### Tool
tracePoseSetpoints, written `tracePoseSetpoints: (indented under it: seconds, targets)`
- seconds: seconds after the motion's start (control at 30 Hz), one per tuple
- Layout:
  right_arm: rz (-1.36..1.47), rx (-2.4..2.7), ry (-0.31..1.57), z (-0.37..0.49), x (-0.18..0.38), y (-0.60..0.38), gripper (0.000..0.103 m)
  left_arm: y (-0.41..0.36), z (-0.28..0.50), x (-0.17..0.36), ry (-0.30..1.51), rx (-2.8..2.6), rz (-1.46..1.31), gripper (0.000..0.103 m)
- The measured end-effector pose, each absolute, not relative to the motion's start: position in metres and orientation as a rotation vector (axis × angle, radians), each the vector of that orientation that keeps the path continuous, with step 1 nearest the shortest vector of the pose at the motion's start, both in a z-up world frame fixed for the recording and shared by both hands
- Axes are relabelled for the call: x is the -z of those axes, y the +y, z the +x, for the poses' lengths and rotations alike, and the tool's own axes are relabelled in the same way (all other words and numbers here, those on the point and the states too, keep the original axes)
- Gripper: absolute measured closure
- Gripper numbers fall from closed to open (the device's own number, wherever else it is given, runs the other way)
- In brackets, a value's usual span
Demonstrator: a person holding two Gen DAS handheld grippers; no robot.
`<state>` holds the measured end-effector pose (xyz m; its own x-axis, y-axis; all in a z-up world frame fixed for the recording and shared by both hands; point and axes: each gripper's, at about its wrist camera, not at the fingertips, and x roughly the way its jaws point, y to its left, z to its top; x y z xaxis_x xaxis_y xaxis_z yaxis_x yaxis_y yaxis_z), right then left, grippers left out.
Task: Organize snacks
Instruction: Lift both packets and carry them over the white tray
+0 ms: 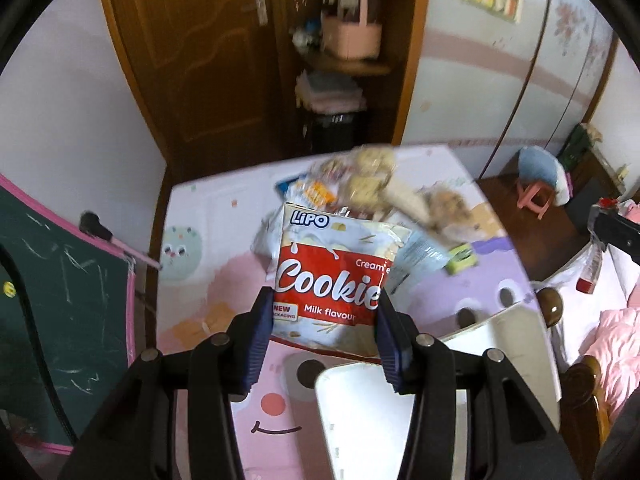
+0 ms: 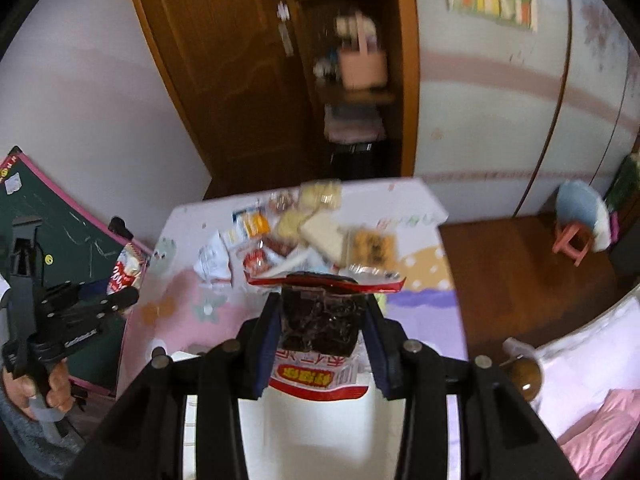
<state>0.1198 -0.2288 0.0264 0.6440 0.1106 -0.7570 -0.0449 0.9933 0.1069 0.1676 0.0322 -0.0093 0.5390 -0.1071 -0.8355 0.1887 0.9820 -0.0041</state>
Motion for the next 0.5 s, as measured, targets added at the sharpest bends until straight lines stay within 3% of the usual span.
tracePoseSetpoints:
  seconds: [0.23,0.5]
  targets:
    - [-0.024,-0.045,0.727,0.072,-0.074,-0.238,0.064,0.007,0.115,-0.033,0.874,0.218,0.054,0.057]
    - [-0.082,-0.097,0.800,0.021,-0.032,-0.223,0.064,-0.014,0.047,-0.009,0.854,0.269,0.028,0.057]
